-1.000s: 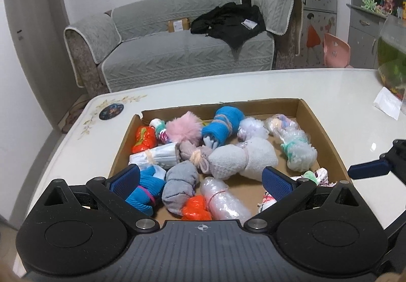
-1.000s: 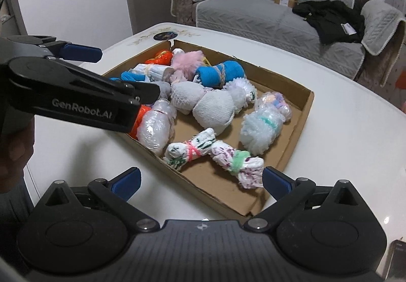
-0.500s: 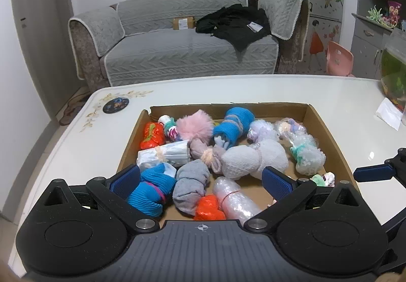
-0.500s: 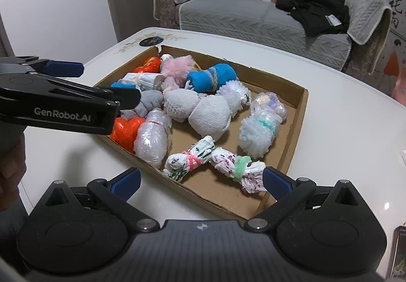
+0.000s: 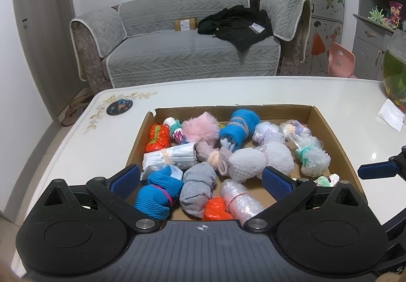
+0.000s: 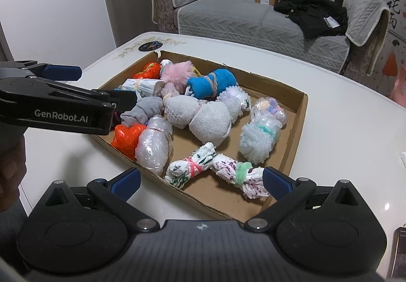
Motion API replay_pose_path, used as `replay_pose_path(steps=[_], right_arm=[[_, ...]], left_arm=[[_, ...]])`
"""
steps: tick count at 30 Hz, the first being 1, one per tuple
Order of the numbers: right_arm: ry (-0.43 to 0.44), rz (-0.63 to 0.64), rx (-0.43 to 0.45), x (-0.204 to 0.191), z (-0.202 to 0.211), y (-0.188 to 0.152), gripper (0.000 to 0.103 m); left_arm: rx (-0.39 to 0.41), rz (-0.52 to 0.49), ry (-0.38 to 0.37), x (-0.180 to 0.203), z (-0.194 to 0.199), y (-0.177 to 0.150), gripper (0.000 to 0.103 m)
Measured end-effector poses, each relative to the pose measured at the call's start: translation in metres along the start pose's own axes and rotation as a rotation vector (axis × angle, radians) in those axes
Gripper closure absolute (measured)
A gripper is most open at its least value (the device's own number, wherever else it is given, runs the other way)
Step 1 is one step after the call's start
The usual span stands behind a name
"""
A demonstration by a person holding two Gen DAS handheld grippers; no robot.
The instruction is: Organize objects
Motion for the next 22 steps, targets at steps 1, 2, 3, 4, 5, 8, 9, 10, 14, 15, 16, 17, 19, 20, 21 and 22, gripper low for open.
replay_pose_path(steps=[1, 2, 3, 4, 5, 8, 9, 10, 14, 15, 16, 17, 19, 20, 21, 22], right_arm=[[-0.002, -0.004, 0.004, 0.0004, 0.0006, 0.0011, 0.001], [-0.003, -0.008, 0.006, 0.0008, 0.0009, 0.0019, 0.001], [-0.002, -0.010, 0.007, 0.0012, 0.0013, 0.0026, 0.001], [-0.003, -0.010, 0.010, 0.0017, 0.0017, 0.0034, 0.001], [-0.005, -0.011, 0.013, 0.0020, 0.0018, 0.0041, 0.001], [-0.005, -0.012, 0.016, 0.0027, 0.0021, 0.0053, 0.001], [-0.006, -0.012, 0.016, 0.0028, 0.0019, 0.0056, 0.001], [-0.005, -0.011, 0.016, 0.0025, 0.0016, 0.0059, 0.001], [-0.004, -0.004, 0.014, 0.0010, 0.0004, 0.0061, 0.001], [-0.003, -0.005, 0.014, 0.0006, 0.0000, 0.0063, 0.001], [-0.002, -0.005, 0.016, 0.0001, 0.0000, 0.0068, 0.001], [0.000, -0.005, 0.017, -0.0004, -0.0002, 0.0071, 0.001], [0.000, -0.005, 0.017, -0.0006, -0.0001, 0.0070, 0.001], [0.002, -0.004, 0.018, -0.0010, -0.0001, 0.0071, 0.001], [0.003, -0.004, 0.018, -0.0013, 0.0000, 0.0070, 0.001], [0.003, -0.004, 0.019, -0.0016, 0.0002, 0.0069, 0.001]], left_arm=[[0.001, 0.001, -0.001, -0.0004, 0.0001, 0.0003, 0.000], [0.000, 0.002, -0.002, -0.0006, -0.0002, 0.0005, 0.000], [-0.001, 0.002, -0.001, -0.0007, -0.0003, 0.0005, 0.000], [-0.001, -0.001, 0.000, -0.0006, -0.0005, 0.0006, 0.000], [-0.001, -0.003, -0.001, -0.0004, -0.0005, 0.0008, 0.000], [0.001, -0.002, -0.001, -0.0004, -0.0001, 0.0014, 0.000], [0.003, -0.002, 0.000, -0.0004, 0.0003, 0.0016, 0.000], [0.005, -0.002, 0.001, -0.0007, 0.0007, 0.0020, 0.000], [0.004, 0.003, 0.000, -0.0034, 0.0003, 0.0026, 0.000], [0.007, 0.003, 0.004, -0.0041, 0.0005, 0.0029, 0.001], [0.009, 0.002, 0.008, -0.0047, 0.0008, 0.0035, 0.001], [0.011, 0.003, 0.011, -0.0056, 0.0011, 0.0042, 0.001], [0.026, 0.010, 0.012, -0.0074, 0.0036, 0.0059, 0.001], [0.030, 0.012, 0.010, -0.0081, 0.0045, 0.0069, 0.001], [0.034, 0.012, 0.009, -0.0085, 0.0055, 0.0080, 0.001], [0.036, 0.012, 0.008, -0.0086, 0.0060, 0.0087, 0.001]])
Point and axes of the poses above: each gripper's, at about its wrist camera, not at the fingertips, and z roughly against the way its jaws point, x to its right, y to its top, the point moved 10 cm from there along -z, roughly the way its jaws point, and after that the axes turned 1 degree about -y, right-handed, at the moved point
